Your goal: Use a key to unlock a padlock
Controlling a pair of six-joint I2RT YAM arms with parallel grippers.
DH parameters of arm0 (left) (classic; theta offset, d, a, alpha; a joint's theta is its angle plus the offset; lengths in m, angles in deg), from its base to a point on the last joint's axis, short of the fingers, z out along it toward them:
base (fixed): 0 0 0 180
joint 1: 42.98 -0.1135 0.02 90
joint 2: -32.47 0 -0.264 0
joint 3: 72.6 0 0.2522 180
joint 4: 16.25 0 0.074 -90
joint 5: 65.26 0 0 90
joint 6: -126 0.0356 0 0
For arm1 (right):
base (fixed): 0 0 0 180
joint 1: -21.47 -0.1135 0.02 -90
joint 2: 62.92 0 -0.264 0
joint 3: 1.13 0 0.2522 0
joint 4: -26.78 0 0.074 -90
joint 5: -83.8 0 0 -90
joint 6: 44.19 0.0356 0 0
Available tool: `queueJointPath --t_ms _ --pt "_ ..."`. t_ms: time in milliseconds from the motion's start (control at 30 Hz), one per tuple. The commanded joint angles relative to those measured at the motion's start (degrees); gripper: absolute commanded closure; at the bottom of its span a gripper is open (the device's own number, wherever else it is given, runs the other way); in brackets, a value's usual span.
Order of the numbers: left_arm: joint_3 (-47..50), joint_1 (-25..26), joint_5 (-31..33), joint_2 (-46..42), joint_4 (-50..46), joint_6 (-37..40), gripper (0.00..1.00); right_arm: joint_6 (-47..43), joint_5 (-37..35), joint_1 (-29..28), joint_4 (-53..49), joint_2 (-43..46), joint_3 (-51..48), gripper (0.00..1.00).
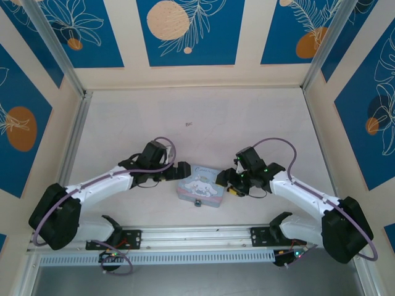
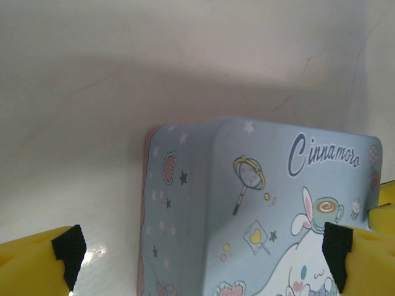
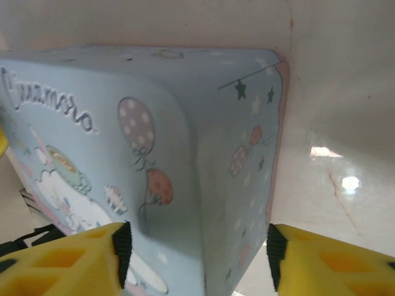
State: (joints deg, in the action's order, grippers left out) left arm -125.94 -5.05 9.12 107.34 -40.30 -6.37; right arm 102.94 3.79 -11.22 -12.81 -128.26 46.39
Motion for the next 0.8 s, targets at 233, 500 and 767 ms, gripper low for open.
queueJointPath --t_ms 233,500,767 --pt "-1.21 0.75 -5.95 6.23 12.06 -5.28 0.0 0.29 0.39 0.07 2.86 -8.1 6.8 0.53" --pt "-7.58 0.79 -5.54 13.12 13.19 -4.63 0.0 0.98 2.39 4.64 6.07 -14.07 10.2 0.54" --pt "-17.57 0.32 -3.94 22.56 11.4 -2.46 0.0 -0.35 5.19 8.78 7.76 -23.76 19.41 0.54"
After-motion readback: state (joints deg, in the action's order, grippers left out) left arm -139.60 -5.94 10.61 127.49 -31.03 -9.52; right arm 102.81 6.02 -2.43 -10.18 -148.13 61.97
